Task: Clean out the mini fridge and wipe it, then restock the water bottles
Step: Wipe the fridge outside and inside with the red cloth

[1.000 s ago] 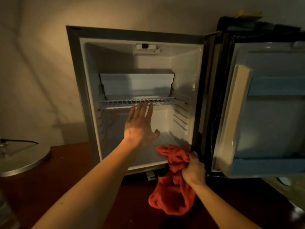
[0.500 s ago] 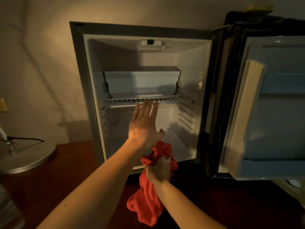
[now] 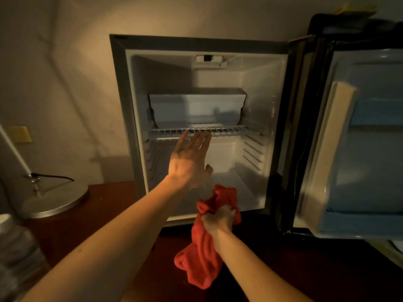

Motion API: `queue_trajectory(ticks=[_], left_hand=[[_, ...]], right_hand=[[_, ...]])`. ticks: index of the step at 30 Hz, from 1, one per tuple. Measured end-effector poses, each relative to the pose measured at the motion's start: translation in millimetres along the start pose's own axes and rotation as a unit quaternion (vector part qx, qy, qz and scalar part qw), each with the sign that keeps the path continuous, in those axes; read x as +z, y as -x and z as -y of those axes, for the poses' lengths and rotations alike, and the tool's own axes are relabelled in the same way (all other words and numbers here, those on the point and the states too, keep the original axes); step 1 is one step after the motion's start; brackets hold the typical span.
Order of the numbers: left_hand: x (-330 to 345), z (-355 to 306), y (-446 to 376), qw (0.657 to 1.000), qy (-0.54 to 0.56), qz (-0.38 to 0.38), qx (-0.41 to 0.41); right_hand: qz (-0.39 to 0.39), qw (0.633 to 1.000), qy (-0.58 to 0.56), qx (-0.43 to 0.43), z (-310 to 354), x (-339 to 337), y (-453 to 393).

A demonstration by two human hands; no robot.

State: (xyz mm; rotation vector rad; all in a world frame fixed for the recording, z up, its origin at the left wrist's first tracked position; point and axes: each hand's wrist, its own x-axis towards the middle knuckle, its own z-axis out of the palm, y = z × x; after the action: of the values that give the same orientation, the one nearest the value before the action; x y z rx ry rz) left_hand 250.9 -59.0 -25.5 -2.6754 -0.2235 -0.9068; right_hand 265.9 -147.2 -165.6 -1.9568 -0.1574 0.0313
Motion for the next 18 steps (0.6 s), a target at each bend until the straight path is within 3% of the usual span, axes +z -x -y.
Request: queue_trajectory(ticks=[3, 5, 9, 18], left_hand=[[-1.8, 6.3, 4.9, 1.000, 0.007, -0.002, 0.005], [-3.8, 19.8, 12.7, 1.000, 0.001, -0.004, 0.011], [-10.1, 45.3, 26.2, 0.998, -0.035, -0.013, 0.053], [-0.4, 41.4, 32.8, 0.999, 0.002, -0.018, 0.033]], right_hand=[[0.124, 0.991, 0.028, -0.047, 14.3, 35.3, 21.7], [0.160, 0.987, 0.022, -0.015, 29.6, 48.5, 44.4], [0.118, 0.991, 0.051, -0.020, 17.3, 48.3, 44.5], [0.012, 0.999, 0.042, 0.023, -5.0, -2.5, 8.1]])
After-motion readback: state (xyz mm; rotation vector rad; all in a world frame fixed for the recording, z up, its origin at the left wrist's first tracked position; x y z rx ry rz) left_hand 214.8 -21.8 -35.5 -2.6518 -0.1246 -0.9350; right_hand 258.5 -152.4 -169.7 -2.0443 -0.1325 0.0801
